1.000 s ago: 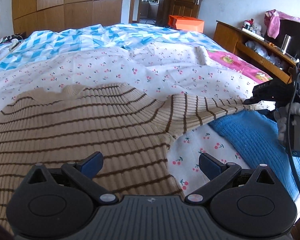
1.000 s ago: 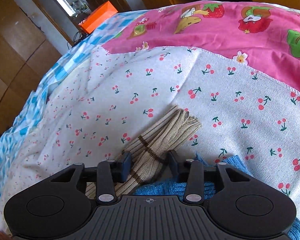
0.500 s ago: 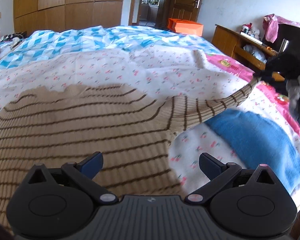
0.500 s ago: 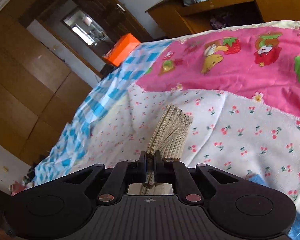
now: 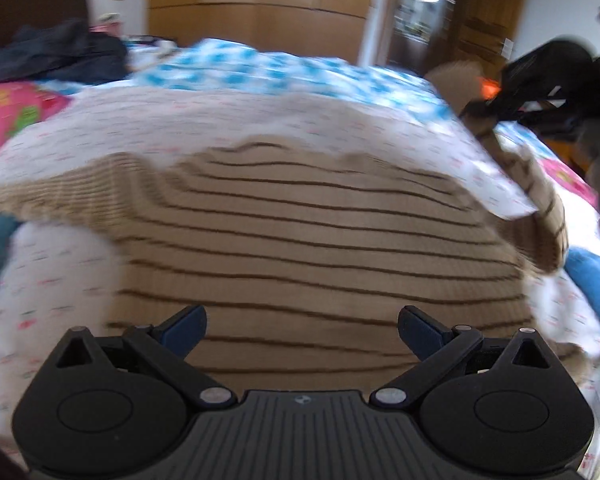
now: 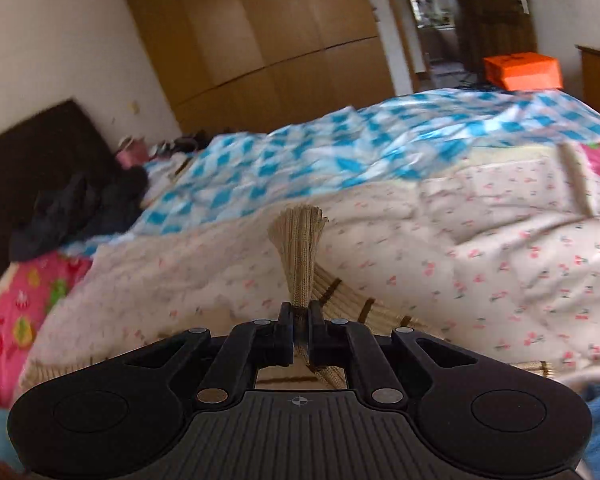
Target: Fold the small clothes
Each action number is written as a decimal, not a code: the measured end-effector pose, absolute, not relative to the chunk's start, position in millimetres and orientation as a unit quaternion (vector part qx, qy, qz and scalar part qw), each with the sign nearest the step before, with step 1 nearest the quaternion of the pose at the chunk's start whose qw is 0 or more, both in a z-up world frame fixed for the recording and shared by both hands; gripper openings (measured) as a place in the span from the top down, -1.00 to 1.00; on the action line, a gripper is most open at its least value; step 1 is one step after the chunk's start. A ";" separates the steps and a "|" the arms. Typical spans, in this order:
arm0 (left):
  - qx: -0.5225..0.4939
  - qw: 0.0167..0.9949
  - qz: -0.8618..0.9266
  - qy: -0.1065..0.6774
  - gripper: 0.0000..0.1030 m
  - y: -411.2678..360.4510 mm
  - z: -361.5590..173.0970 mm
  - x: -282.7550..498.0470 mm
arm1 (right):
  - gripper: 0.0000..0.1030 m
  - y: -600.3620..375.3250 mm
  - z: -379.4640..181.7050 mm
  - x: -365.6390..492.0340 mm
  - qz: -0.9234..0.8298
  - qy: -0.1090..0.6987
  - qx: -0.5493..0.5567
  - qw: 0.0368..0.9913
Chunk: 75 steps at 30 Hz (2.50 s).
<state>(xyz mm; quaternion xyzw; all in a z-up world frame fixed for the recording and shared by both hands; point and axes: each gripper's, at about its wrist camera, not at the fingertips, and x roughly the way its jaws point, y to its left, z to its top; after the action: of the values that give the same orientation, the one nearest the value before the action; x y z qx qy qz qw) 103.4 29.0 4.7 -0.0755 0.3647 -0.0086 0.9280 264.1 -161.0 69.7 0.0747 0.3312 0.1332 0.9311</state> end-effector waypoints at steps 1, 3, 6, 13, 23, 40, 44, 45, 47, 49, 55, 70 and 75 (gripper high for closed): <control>-0.079 0.930 0.004 0.360 -1.00 37.9 3.9 100.2 | 0.86 -139.3 59.3 265.3 0.146 0.340 0.059 0.927; -0.083 0.932 0.022 0.353 -1.00 53.7 2.7 94.4 | 0.86 -98.0 37.4 264.2 0.167 0.354 0.029 0.920; -0.096 0.931 0.042 0.350 -1.00 72.4 -0.2 90.1 | 0.86 -55.0 12.5 256.2 0.189 0.370 -0.008 0.910; -0.140 0.926 0.067 0.343 -1.00 101.0 -1.9 89.8 | 0.84 -10.9 -4.9 245.7 0.219 0.381 -0.081 0.895; -0.146 0.926 0.075 0.340 -1.00 104.4 -2.3 87.6 | 0.78 1.2 -12.7 248.3 0.258 0.394 -0.080 0.879; -0.120 0.934 0.062 0.330 -1.00 89.3 -2.1 88.0 | 0.49 -151.7 39.5 154.7 0.180 0.402 0.021 0.898; -0.109 0.935 0.055 0.333 -1.00 84.0 -3.5 88.9 | 0.44 -219.3 38.7 100.6 0.085 0.432 0.043 0.897; -0.106 0.935 0.054 0.334 -1.00 82.1 -3.8 88.9 | 0.44 -230.4 36.8 87.7 0.070 0.442 0.049 0.893; -0.099 0.935 0.050 0.336 -1.00 77.6 -4.5 88.6 | 0.36 -249.4 31.4 63.3 0.049 0.465 0.053 0.882; -0.089 0.936 0.046 0.337 -1.00 72.7 -4.8 87.8 | 0.31 -259.6 23.1 44.5 0.038 0.490 0.070 0.868; -0.066 0.940 0.025 0.334 -1.00 58.6 -1.6 80.2 | 0.33 -261.8 -11.8 19.2 0.037 0.562 0.092 0.821; -0.037 0.918 0.013 0.394 -1.00 50.8 -11.3 76.9 | 0.76 -245.7 6.3 -0.8 0.069 0.649 0.028 0.757; -0.076 0.899 0.002 0.432 -1.00 64.1 -19.4 72.8 | 0.73 -243.2 41.2 4.8 0.064 0.617 0.003 0.784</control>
<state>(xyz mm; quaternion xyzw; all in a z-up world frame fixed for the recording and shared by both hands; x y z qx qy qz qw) 72.8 64.1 -19.4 -0.0760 0.4319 0.0024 0.8987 4.8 -243.2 41.2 0.0029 0.6174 0.0638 0.7841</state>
